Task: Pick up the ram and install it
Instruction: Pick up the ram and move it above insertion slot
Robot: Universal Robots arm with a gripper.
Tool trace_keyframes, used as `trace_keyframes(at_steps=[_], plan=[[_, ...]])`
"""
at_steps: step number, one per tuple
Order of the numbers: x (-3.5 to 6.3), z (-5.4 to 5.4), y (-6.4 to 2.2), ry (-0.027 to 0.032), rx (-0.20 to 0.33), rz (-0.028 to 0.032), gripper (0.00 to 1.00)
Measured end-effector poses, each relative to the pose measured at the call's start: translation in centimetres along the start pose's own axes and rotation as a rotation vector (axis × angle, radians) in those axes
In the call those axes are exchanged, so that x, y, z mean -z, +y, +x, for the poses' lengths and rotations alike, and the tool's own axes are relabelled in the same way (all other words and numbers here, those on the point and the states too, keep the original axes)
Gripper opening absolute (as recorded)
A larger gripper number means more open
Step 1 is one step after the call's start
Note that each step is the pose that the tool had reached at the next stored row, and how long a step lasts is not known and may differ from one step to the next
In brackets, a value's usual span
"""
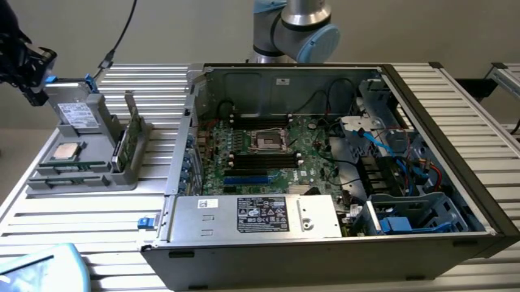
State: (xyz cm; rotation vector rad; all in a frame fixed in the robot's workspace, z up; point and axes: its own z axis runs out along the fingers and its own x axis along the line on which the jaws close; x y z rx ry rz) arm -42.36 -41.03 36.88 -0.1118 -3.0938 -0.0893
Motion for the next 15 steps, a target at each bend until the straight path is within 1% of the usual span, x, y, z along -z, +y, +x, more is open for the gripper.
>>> trace_keyframes(at_steps=[5,6,8,10,15], plan=[[-0.81,0.0,-0.12,0.0052,0.014,0.0013,0.1],[-0.9,-0.1,-0.12,0.0086,0.029,0.0023,0.1],[-1.04,-0.1,-0.13,0.0134,0.065,0.0043,0.1],[-1.15,-0.1,-0.14,0.0164,0.101,0.0061,0.1],[-1.29,-0.1,-0.15,0.0215,0.193,0.0108,0.1]])
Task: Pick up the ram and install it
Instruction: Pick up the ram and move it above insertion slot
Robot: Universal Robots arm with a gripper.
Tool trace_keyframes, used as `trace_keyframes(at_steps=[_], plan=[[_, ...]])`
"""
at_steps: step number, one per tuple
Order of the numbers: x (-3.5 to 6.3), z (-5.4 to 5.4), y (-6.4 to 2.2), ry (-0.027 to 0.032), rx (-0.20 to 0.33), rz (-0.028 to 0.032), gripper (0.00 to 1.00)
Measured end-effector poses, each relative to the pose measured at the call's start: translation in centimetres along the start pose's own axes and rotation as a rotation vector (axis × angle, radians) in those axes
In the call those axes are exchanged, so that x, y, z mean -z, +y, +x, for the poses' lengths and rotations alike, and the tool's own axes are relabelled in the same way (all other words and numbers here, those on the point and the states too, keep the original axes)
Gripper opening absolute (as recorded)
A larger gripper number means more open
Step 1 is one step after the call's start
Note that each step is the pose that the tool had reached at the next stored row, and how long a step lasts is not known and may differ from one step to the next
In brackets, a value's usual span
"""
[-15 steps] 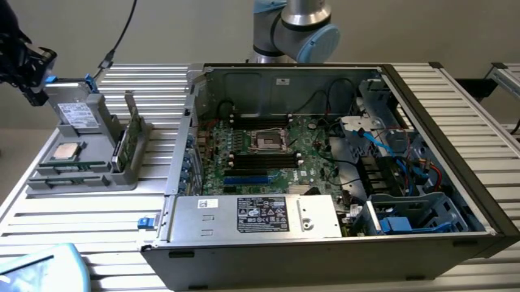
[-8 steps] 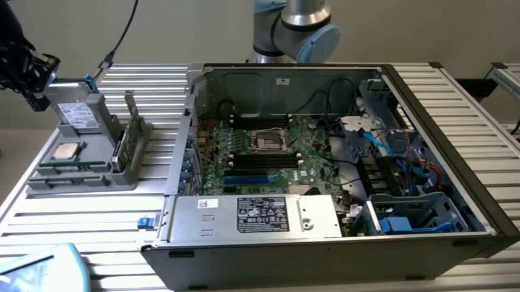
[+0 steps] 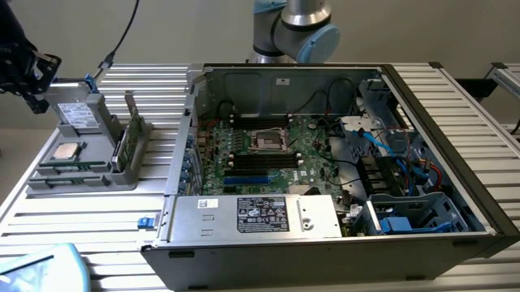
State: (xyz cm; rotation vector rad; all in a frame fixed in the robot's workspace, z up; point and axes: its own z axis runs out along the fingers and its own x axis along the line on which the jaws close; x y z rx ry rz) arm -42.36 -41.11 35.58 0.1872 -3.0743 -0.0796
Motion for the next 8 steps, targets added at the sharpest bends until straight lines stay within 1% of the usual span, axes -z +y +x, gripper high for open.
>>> trace_keyframes(at_steps=[8], plan=[[-0.06,-0.01,0.0,0.0081,0.144,0.0084,0.1]])
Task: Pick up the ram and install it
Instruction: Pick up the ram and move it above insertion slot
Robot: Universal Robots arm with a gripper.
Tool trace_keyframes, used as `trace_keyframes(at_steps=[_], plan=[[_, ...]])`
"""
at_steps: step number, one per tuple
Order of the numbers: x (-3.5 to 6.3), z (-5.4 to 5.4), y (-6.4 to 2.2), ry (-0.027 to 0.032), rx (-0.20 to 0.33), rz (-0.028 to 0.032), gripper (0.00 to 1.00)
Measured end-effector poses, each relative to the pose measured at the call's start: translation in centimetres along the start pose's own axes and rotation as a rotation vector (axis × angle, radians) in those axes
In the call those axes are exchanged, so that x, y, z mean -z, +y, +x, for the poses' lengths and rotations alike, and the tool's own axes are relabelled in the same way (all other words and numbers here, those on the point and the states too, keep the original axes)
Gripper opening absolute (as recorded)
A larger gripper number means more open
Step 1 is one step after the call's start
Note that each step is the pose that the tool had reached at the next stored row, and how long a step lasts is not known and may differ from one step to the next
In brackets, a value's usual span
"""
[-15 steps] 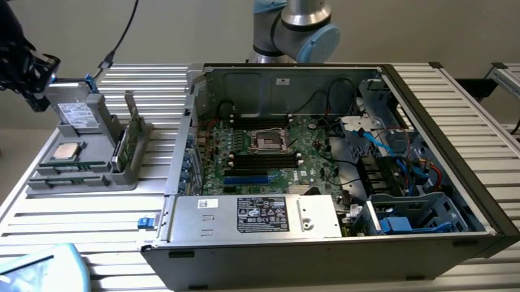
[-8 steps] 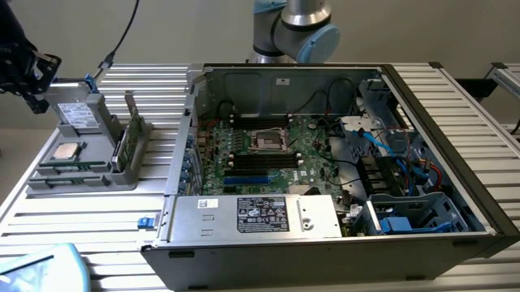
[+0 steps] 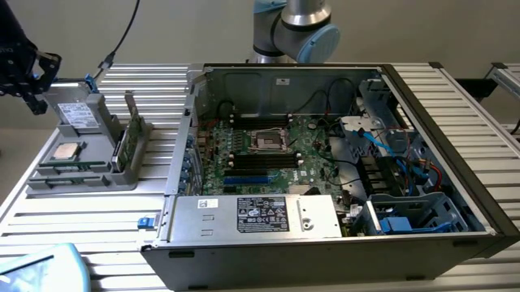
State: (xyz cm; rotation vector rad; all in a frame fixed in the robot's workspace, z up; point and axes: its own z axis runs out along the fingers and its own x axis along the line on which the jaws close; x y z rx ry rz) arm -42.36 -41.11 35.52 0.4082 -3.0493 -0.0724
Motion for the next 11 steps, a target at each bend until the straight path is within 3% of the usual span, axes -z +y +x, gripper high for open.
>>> trace_keyframes(at_steps=[11], plan=[[-0.07,0.0,0.0,0.011,0.199,0.0115,0.1]])
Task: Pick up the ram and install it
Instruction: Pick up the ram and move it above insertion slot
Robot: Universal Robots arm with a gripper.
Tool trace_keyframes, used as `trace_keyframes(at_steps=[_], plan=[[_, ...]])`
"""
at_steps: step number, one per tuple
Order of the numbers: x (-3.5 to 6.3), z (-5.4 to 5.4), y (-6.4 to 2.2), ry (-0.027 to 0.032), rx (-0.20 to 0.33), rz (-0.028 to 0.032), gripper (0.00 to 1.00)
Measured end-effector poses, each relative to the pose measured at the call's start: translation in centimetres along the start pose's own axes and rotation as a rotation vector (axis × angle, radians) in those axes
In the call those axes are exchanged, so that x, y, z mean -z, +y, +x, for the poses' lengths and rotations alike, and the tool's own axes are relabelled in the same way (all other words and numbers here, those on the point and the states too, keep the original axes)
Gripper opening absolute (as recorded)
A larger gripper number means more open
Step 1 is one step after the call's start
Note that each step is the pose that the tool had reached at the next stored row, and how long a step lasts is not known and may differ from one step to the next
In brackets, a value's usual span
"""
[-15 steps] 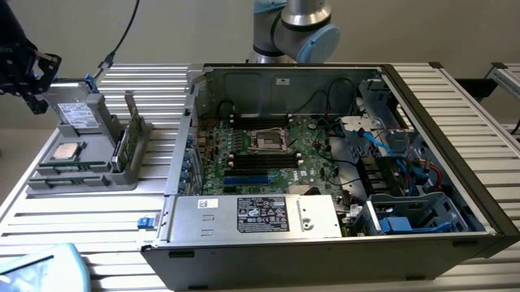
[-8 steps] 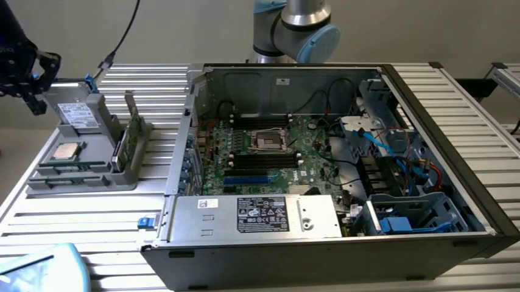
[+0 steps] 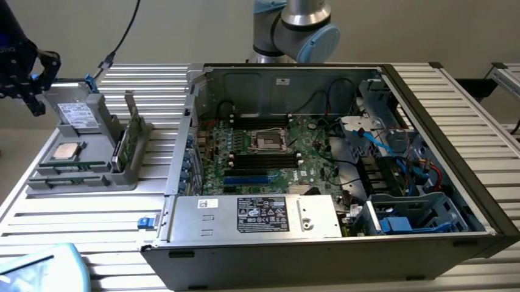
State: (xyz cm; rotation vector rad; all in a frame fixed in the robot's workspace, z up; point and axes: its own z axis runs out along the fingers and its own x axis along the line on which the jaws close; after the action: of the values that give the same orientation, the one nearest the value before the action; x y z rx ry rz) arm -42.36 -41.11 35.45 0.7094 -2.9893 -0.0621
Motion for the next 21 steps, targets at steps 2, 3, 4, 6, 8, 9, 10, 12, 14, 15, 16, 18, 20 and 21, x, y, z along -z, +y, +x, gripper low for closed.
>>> trace_keyframes(at_steps=[2,3,4,6,8,9,10,12,14,15,16,18,20,21], plan=[[-0.01,0.0,0.0,0.0021,0.037,0.0022,0.1],[-0.02,0.0,0.0,0.0031,0.056,0.0032,0.1],[-0.03,0.0,0.0,0.004,0.073,0.0042,0.1],[-0.04,0.0,0.0,0.006,0.11,0.0063,0.1],[-0.05,0.0,0.0,0.008,0.145,0.0084,0.1],[-0.05,0.0,0.0,0.009,0.164,0.0094,0.1],[-0.06,0.0,0.0,0.0101,0.183,0.0105,0.1],[-0.07,-0.01,-0.01,0.0121,0.218,0.0125,0.1],[-0.09,-0.01,-0.01,0.014,0.255,0.0147,0.1],[-0.09,-0.01,0.0,0.0151,0.273,0.0157,0.1],[-0.1,-0.01,-0.01,0.0161,0.291,0.0167,0.1],[-0.1,-0.01,-0.01,0.0182,0.327,0.0188,0.1],[-0.12,-0.01,-0.01,0.0201,0.364,0.021,0.1],[-0.13,-0.01,-0.01,0.0211,0.381,0.022,0.1]])
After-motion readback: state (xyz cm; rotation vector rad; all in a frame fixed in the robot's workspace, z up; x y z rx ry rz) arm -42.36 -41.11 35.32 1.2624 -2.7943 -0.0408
